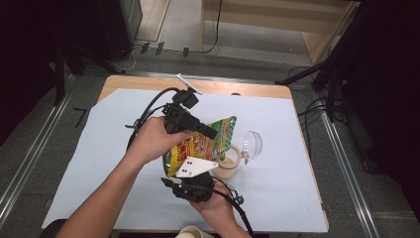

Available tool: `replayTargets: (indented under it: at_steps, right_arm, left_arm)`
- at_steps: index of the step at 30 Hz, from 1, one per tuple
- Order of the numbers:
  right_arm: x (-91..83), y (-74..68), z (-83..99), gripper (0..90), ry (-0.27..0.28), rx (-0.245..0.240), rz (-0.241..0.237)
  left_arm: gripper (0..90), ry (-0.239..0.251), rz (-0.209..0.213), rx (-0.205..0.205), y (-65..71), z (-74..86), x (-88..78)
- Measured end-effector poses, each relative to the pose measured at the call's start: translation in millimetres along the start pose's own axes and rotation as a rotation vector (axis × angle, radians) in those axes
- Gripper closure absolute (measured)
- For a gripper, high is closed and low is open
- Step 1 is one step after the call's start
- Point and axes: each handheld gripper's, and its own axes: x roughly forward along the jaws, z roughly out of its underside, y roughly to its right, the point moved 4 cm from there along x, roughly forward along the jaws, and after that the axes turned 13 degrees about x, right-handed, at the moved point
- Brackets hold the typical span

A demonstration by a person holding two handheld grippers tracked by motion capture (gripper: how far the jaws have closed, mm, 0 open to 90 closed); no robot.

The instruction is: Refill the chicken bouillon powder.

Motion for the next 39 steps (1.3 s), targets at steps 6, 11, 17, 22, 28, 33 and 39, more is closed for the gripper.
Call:
replayTargets:
  at_steps: [6, 11, 17, 22, 28, 33, 39]
  right_arm:
    - [-0.1, -0.1, 0.1, 72.8, 0.000, 0.001, 0.000]
    - [-0.3, -0.7, 0.5, 72.8, 0.001, 0.005, -0.003]
    - [-0.3, -1.0, 0.5, 72.7, 0.002, 0.005, -0.006]
    - [0.1, -0.4, 0.1, 72.7, 0.004, 0.002, -0.003]
    - [-0.6, -1.1, 0.2, 72.7, 0.007, 0.002, -0.005]
    - [-0.5, -0.9, 0.0, 72.7, 0.006, 0.003, -0.005]
    - [0.0, -1.7, 0.2, 72.6, 0.001, 0.009, -0.008]
  left_arm:
    - [74.9, 0.001, -0.001, 0.002, 0.4, 0.0, 0.2]
    - [74.9, 0.000, 0.000, 0.004, 0.7, 0.0, 0.4]
    - [74.9, 0.002, 0.004, 0.002, 0.2, 0.3, -0.2]
    - [74.9, 0.001, 0.002, 0.001, -0.1, 0.3, -0.3]
    - [74.9, 0.006, 0.003, 0.002, 0.9, -0.3, -0.4]
    - [74.9, 0.007, 0.006, 0.003, 0.3, -0.3, -0.7]
    - [75.2, 0.006, 0.014, 0.003, 0.6, -0.6, 0.3]
